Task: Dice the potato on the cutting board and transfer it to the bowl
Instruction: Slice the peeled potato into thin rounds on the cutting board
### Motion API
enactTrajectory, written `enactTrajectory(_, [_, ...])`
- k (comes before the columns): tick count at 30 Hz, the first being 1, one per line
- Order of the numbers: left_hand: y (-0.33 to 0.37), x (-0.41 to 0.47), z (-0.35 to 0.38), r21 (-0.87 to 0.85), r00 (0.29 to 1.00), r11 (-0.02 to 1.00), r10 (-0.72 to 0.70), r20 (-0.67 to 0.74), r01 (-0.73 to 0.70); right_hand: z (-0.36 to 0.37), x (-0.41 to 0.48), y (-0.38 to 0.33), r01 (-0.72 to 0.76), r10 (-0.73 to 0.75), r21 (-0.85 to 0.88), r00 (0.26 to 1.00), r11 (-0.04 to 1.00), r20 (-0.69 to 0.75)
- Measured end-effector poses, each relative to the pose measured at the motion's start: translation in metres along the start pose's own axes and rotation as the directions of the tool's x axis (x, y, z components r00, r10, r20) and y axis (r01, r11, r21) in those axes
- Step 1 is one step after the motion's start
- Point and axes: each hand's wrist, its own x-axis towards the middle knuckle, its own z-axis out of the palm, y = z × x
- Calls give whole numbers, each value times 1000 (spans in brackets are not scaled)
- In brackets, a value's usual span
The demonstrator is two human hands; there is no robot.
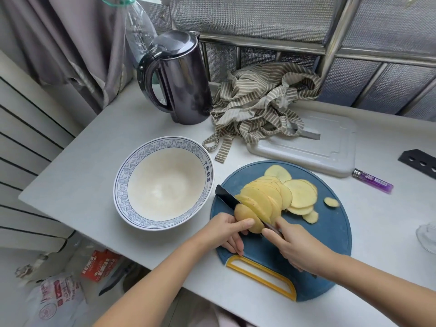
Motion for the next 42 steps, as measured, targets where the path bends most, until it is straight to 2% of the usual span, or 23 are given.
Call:
enactTrajectory(4, [6, 0, 2, 8, 997, 999, -51, -58, 52, 2, -8, -3, 109, -128, -151, 984, 982, -123])
enactTrajectory(7, [10, 0, 3, 35, 993, 995, -89, -78, 92, 0, -13, 0, 182, -224, -193, 948, 964, -225])
enactTrajectory(11, [16, 1, 5, 71, 987, 989, -126, -96, 133, 0, -10, 4, 249, -318, -330, 932, 911, -175])
enactTrajectory(15, [15, -1, 8, 93, 986, 985, -138, -90, 146, -4, -2, 2, 237, -286, -245, 939, 940, -190])
enactTrajectory(19, [4, -10, 1, -21, 994, 995, -99, -48, 98, -15, -2, 3, 199, -215, -124, 967, 972, -137])
enactTrajectory(24, [-2, -16, -4, -123, 998, 991, -60, -2, 59, -29, -15, 5, 234, -234, -20, 965, 972, -114])
enactTrajectory(27, [-3, -15, -6, -125, 998, 990, -60, 7, 61, -32, -27, 10, 274, -287, -97, 944, 957, -166])
enactTrajectory(32, [-1, -11, -5, -137, 997, 988, -73, -11, 71, -30, -42, 16, 247, -283, -189, 940, 950, -191])
enactTrajectory(37, [-5, -11, 2, -171, 995, 984, -72, -73, 58, -16, -41, 11, 245, -294, -279, 944, 928, -148])
enactTrajectory(42, [-7, -8, 10, -183, 984, 983, -54, -170, 22, -13, -42, 6, 190, -232, -257, 962, 948, -144])
